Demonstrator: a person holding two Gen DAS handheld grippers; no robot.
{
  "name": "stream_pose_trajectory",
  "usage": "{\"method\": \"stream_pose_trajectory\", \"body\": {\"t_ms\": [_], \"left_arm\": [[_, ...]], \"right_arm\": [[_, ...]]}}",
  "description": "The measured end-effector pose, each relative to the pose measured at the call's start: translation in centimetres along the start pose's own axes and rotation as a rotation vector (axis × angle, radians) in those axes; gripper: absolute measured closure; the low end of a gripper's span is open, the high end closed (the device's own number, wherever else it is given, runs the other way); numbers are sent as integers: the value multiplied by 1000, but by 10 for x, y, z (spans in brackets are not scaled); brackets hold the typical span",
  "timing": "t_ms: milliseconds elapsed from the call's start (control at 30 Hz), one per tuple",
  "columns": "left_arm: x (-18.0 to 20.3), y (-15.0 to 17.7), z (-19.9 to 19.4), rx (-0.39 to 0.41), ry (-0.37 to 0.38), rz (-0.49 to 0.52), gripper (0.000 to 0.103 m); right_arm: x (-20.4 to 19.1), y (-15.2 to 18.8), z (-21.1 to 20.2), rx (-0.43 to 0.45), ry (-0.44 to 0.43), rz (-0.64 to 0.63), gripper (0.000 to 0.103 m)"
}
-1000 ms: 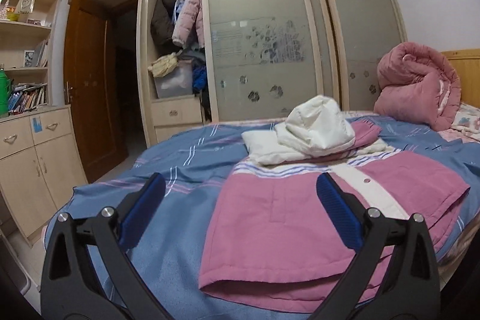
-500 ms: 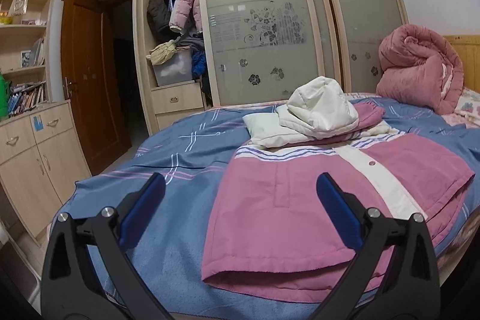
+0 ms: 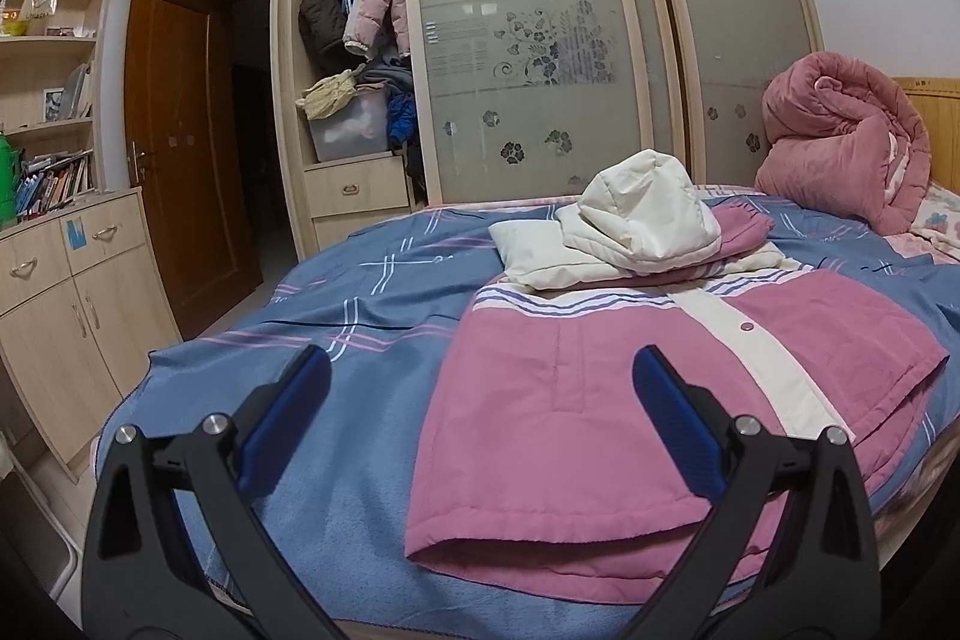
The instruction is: Fold large clothes
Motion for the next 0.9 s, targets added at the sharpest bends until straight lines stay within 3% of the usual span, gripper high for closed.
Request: {"method": "stream_pose_trajectory", "body": {"t_ms": [267,500,667,733,800,867,900], "left_arm": [[3,1,-2,11,35,13,2],[-2,2,-4,17,27,21,2],[-14,3,-2,4,23,-15,2],[-19,3,-3,5,21,-25,2],[-21,4,-3,2,17,-27,2],[-23,4,-2,-1,15,-28,2],[-23,4,-2,-3,17,-31,2]], "right_arm": [[-3,2,2,-23,0,-43,1],[-28,21,15,-157,-87,-269,1],[-58,57,18,-276,-144,-558,1],[-76,83,18,-316,-133,-743,1],[-90,108,17,-311,-95,-919,1],[-104,133,12,-253,-56,-1100,1],[-108,141,11,-244,-56,-1142,1]]}}
Point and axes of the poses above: each gripper's, at about its wrist camera, not at the fingertips, and z roughly the way its jaws point, x to its right, y to its underside, the point moved 5 cm from there along z, roughly the way its jaws point, and after that the axes turned 5 degrees about -x, right-handed, at the moved point
